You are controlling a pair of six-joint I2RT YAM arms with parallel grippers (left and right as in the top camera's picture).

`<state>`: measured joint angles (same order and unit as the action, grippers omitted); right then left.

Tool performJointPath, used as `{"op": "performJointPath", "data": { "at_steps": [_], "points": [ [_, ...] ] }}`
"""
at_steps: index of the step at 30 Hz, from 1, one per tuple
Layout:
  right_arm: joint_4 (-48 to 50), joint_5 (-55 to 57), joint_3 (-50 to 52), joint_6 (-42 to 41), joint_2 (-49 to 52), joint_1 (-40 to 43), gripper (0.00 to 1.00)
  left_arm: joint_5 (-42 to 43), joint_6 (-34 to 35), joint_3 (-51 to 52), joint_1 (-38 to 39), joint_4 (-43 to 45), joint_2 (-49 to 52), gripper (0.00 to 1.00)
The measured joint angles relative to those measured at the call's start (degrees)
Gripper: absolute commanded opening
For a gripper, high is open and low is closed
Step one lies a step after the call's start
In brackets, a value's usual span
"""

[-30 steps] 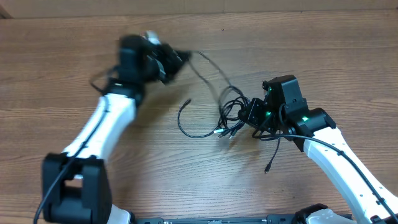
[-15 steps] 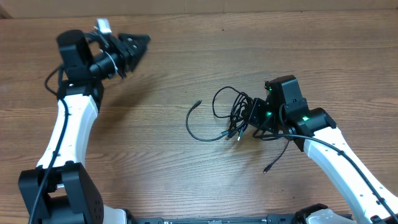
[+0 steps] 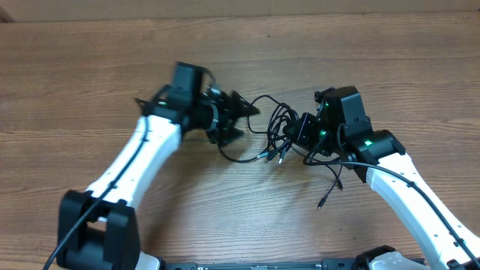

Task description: Untangle cables

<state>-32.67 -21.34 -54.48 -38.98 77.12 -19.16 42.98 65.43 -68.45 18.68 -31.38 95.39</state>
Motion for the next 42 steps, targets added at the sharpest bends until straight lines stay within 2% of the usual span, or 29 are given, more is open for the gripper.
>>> {"op": "performJointPath", "data": {
  "at_steps": [6, 7, 9, 10, 14, 15, 16, 18, 20, 27, 32, 42],
  "points": [
    [0.0, -2.3, 0.0, 0.0, 0.0, 0.0, 0.04, -4.0, 10.4, 0.0, 5.7, -0.2, 3.9, 0.81],
    [0.0, -2.4, 0.0, 0.0, 0.0, 0.0, 0.04, -4.2, 11.2, 0.0, 5.9, -0.1, 4.4, 0.77],
    [0.0, -2.9, 0.0, 0.0, 0.0, 0.0, 0.04, -5.0, 13.6, 0.0, 6.4, -0.1, 6.1, 0.62],
    [0.0, -3.3, 0.0, 0.0, 0.0, 0.0, 0.04, -5.4, 14.5, 0.0, 6.4, -0.1, 6.8, 0.58],
    [-0.1, -4.2, 0.0, 0.0, 0.1, 0.0, 0.04, -6.7, 16.3, 0.0, 6.5, 0.5, 10.0, 0.50],
    [0.0, -4.3, 0.0, 0.0, 0.1, 0.0, 0.04, -6.9, 16.9, 0.0, 6.5, 0.7, 10.7, 0.44],
    [0.0, -4.4, 0.0, 0.0, 0.1, 0.0, 0.04, -7.0, 17.3, 0.0, 6.5, 1.2, 11.4, 0.31],
    [-0.2, -4.5, 0.0, 0.0, 0.3, 0.0, 0.04, -7.0, 17.9, 0.0, 6.8, 2.3, 12.5, 0.20],
    [-0.4, -4.8, 0.1, 0.0, 0.4, 0.0, 0.04, -7.0, 18.3, -0.1, 7.2, 3.5, 13.3, 0.04],
    [-0.4, -5.4, 0.2, 0.0, 0.7, 0.0, 0.04, -7.5, 18.0, -0.3, 7.3, 8.3, 14.6, 0.04],
    [-0.4, -4.9, 0.2, 0.0, 0.7, 0.0, 0.04, -7.6, 12.3, -0.3, 6.0, 10.4, 14.6, 0.04],
    [-6.7, 5.4, 0.1, 0.1, 0.6, -0.3, 0.04, 2.5, 1.9, -2.3, -7.9, 12.7, 12.2, 0.04]
  ]
}}
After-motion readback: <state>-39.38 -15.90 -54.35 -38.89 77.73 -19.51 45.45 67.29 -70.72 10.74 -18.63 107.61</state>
